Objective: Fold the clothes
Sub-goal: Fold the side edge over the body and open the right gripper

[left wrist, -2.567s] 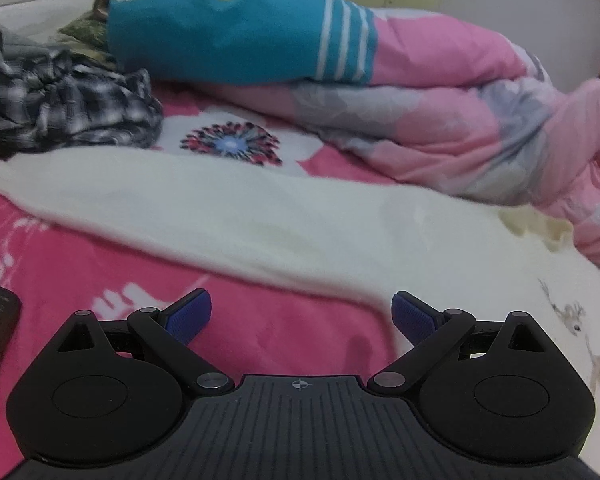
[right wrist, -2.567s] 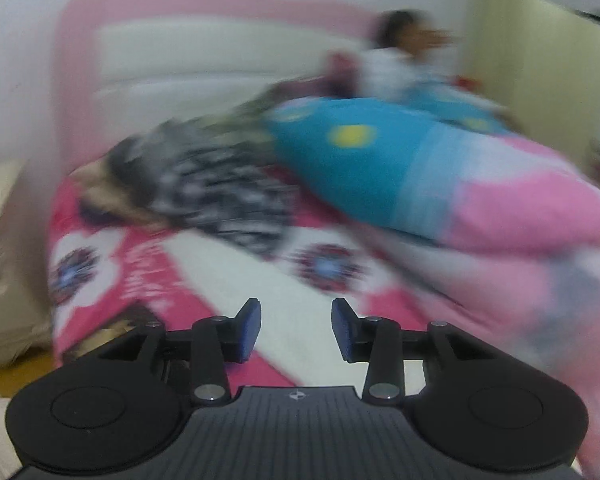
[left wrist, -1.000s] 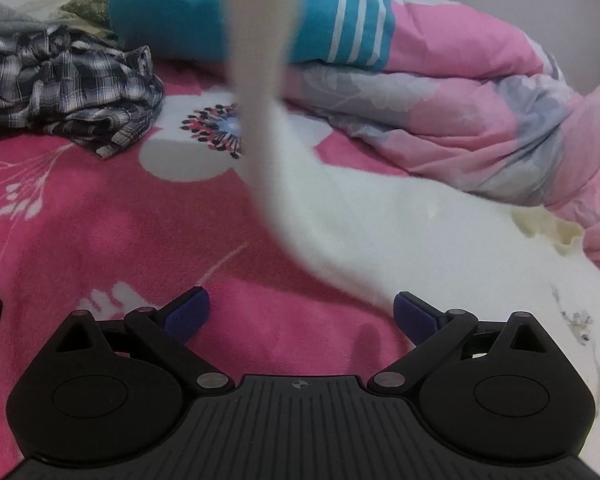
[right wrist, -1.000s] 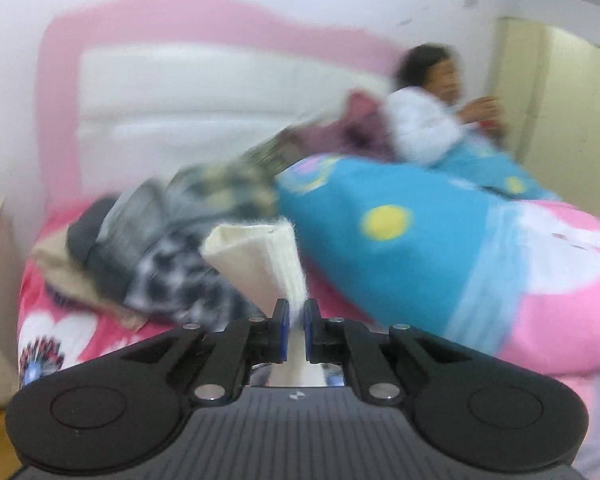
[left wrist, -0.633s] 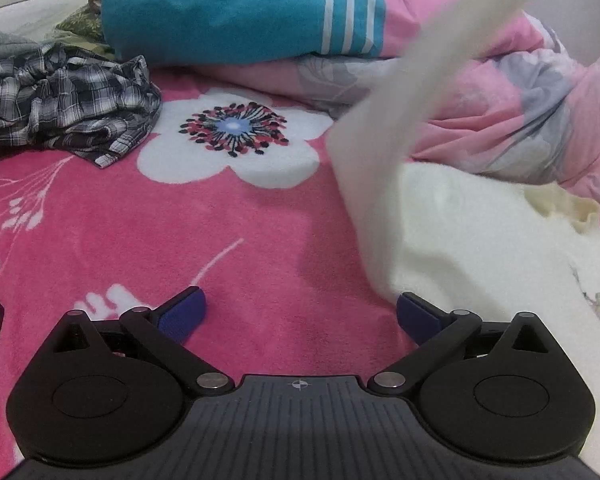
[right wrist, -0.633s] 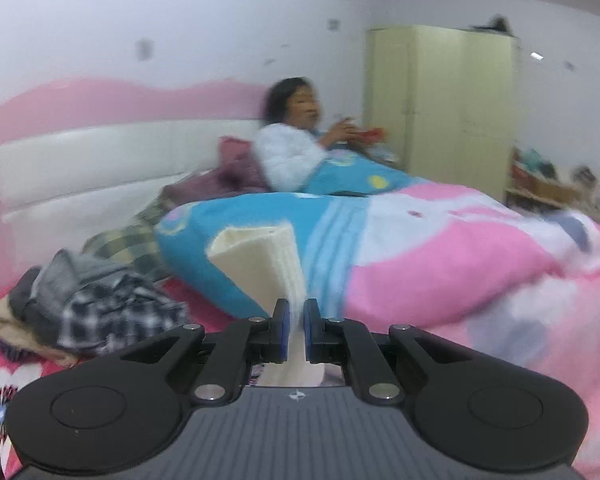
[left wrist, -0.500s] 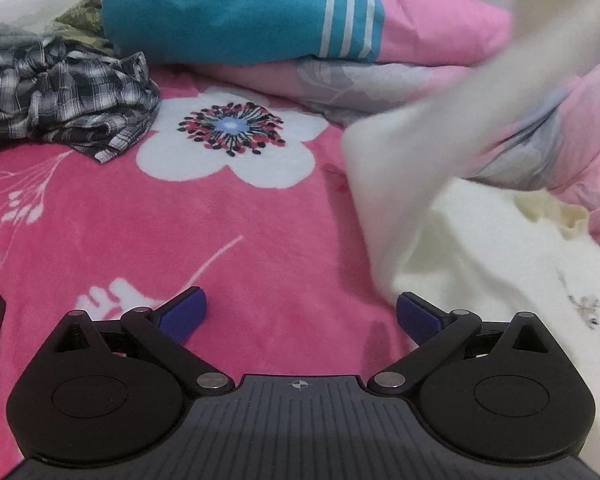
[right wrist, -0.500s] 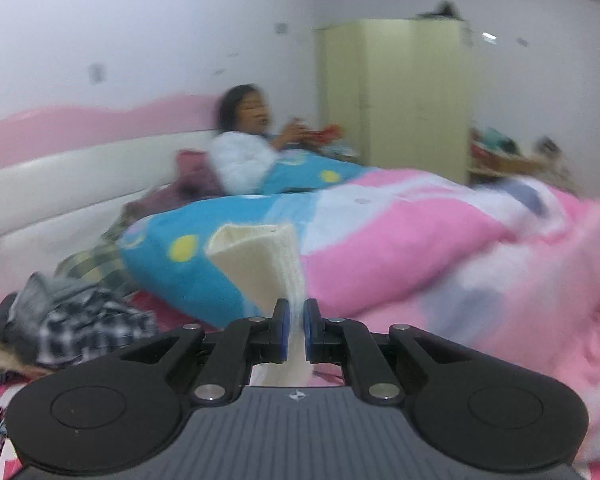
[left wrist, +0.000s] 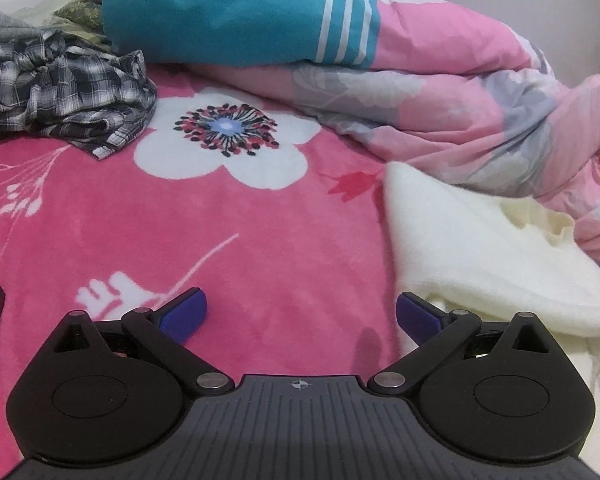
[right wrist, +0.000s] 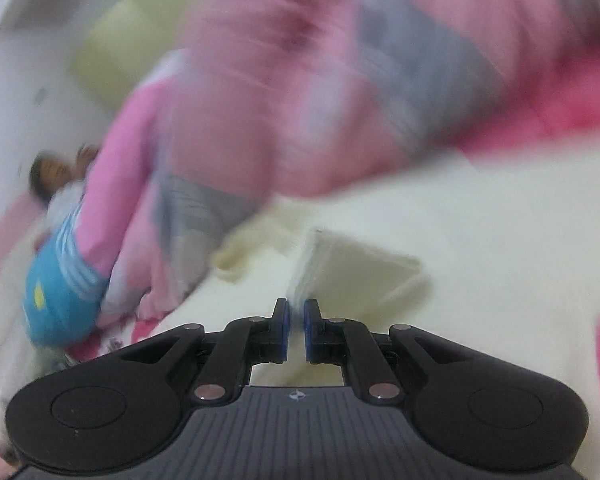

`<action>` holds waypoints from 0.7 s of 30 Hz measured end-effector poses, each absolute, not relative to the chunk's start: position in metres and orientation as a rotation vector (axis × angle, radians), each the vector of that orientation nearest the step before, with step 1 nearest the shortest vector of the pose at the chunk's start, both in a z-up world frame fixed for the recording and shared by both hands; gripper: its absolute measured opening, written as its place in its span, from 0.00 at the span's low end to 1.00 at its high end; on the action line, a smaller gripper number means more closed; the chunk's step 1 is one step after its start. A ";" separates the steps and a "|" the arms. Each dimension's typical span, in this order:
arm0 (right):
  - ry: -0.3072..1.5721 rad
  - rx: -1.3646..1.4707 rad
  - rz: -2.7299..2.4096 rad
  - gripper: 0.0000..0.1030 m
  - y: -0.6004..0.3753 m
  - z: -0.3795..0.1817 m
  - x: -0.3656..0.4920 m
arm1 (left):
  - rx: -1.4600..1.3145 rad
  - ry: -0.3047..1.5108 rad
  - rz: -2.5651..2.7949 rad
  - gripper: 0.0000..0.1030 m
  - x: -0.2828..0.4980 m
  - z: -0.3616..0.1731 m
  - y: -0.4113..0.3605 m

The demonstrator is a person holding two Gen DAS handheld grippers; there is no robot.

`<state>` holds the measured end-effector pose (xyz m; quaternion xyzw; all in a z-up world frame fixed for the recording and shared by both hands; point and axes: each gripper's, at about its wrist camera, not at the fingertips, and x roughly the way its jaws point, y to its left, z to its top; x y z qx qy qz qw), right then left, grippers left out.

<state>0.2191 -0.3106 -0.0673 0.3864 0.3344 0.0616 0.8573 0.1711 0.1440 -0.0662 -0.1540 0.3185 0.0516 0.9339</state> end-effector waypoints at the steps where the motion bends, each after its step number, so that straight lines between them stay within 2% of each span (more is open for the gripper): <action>1: 0.717 0.892 0.135 0.08 -0.323 -0.079 0.214 | -0.327 0.651 0.102 0.99 0.172 -0.066 0.144; 5: 0.722 0.963 0.138 0.11 -0.341 -0.086 0.194 | -0.375 0.651 0.089 0.99 0.173 -0.063 0.145; 7: 0.722 1.008 0.137 0.18 -0.350 -0.086 0.187 | -0.395 0.651 0.085 0.99 0.175 -0.062 0.145; 9: 0.716 1.047 0.129 0.42 -0.359 -0.086 0.184 | -0.392 0.654 0.093 0.99 0.178 -0.064 0.141; 19: 0.804 0.962 0.108 0.42 -0.352 -0.095 0.207 | -0.315 0.655 0.106 0.99 0.190 -0.070 0.122; 21: 0.809 0.920 0.111 0.33 -0.349 -0.094 0.214 | -0.306 0.656 0.108 0.99 0.190 -0.071 0.121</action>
